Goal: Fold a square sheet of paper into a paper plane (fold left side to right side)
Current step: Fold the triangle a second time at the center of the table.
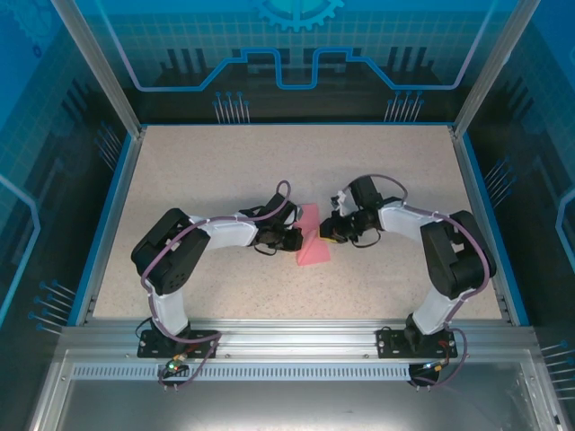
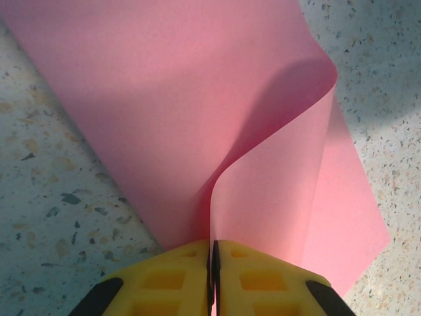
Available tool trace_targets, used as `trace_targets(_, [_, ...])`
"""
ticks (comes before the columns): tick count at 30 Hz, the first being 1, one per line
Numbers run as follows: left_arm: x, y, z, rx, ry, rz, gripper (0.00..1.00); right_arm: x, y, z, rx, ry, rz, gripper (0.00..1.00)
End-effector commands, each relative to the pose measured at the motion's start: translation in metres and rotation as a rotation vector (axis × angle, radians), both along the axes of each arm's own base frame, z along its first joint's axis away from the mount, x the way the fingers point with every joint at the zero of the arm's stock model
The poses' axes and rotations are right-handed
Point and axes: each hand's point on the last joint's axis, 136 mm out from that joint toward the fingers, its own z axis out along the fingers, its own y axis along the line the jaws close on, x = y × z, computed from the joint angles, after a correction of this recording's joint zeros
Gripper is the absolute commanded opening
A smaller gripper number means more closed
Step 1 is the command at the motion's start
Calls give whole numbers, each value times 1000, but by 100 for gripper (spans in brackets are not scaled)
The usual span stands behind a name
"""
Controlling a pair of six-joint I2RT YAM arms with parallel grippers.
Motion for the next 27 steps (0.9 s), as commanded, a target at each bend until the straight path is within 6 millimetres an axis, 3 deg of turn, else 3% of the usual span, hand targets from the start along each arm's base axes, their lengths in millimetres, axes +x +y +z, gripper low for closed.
trace_targets(1, [0, 4, -12, 24, 25, 5, 13, 15, 25, 3, 30, -11, 4, 13])
trace_targets(8, [0, 4, -11, 15, 28, 8, 13, 26, 36, -14, 4, 21, -5, 12])
trace_targets(17, [0, 4, -10, 20, 24, 7, 13, 7, 29, -44, -49, 88, -7, 12])
trace_targets(27, [1, 5, -11, 26, 25, 6, 13, 4, 18, -61, -126, 94, 8, 12])
